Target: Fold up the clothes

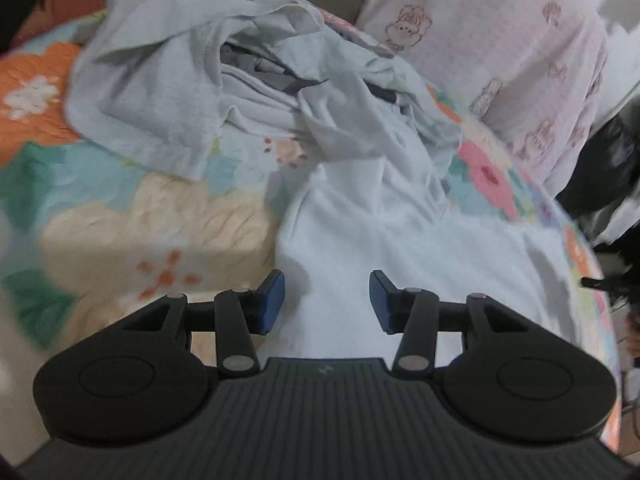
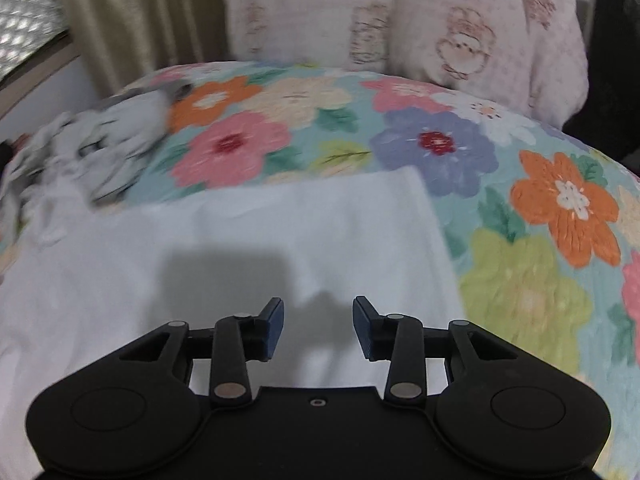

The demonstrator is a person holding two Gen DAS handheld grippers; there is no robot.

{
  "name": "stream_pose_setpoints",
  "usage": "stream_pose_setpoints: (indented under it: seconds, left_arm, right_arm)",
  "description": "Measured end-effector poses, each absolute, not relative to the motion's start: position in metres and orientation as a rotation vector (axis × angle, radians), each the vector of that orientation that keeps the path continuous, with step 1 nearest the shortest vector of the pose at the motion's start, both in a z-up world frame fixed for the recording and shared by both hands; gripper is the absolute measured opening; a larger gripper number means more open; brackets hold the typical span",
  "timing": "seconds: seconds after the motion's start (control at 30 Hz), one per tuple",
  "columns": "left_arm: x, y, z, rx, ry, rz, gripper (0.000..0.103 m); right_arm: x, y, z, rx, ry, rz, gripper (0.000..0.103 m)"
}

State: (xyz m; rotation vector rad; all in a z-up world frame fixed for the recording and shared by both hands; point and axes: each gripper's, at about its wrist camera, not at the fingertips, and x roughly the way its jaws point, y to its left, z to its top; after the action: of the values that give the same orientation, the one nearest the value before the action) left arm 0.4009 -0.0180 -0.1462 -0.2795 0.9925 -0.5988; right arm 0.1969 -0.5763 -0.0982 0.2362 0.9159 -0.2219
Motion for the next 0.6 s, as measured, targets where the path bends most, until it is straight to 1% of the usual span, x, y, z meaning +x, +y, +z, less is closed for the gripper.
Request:
stream_pose_setpoints:
  seconds: [0.1,0.13,0.17,0.27,0.37,0.4,0.43,0.47,0.5,0.53,0.57,0.6]
  left_arm:
    - [0.416,-0.028,-0.158,-0.280,1.001,-0.651,0.046]
    - [0.419,-0.031,-0.161,-0.277,1.000,-0.659,0.048]
    - [0.422,-0.033,-0.164,-0.274,1.000,-0.667,0.051]
    - [0.434,-0.035,-0.175,-0.325,1.004,-0.683,0.056]
    - [0.444,-0.038,-0.183,-0.362,1.008,-0.692,0.058]
    - [0.447,-0.039,-0.186,-0.378,1.013,-0.698,0.056]
    - [0.449,-0.041,-0.189,-0.415,1.023,-0.714,0.049]
    - [0.451,-0.042,-0.193,-0.457,1.043,-0.739,0.020]
    - [0.451,-0.046,-0.196,-0.462,1.073,-0.751,0.004]
    - [0.451,-0.050,-0.198,-0.466,1.103,-0.763,0.000]
    - [0.444,-0.057,-0.193,-0.393,1.079,-0.750,0.000]
    - [0.437,-0.065,-0.188,-0.317,1.051,-0.735,0.000]
  right_arm:
    - [0.218,-0.600,-0.110,0.206,0.899,-0.280,0.053]
    - [0.224,-0.608,-0.114,0.198,0.891,-0.301,0.056]
    - [0.229,-0.616,-0.118,0.201,0.883,-0.322,0.058]
    - [0.244,-0.641,-0.131,0.250,0.863,-0.366,0.062]
    - [0.258,-0.657,-0.149,0.324,0.871,-0.363,0.065]
    - [0.262,-0.658,-0.155,0.333,0.877,-0.359,0.067]
    - [0.265,-0.657,-0.161,0.329,0.873,-0.356,0.071]
    - [0.267,-0.652,-0.163,0.312,0.861,-0.351,0.071]
    - [0.268,-0.646,-0.165,0.291,0.848,-0.345,0.066]
    - [0.270,-0.639,-0.165,0.258,0.846,-0.323,0.045]
    - [0.271,-0.632,-0.163,0.223,0.846,-0.307,0.030]
    - [0.272,-0.625,-0.160,0.188,0.846,-0.294,0.007]
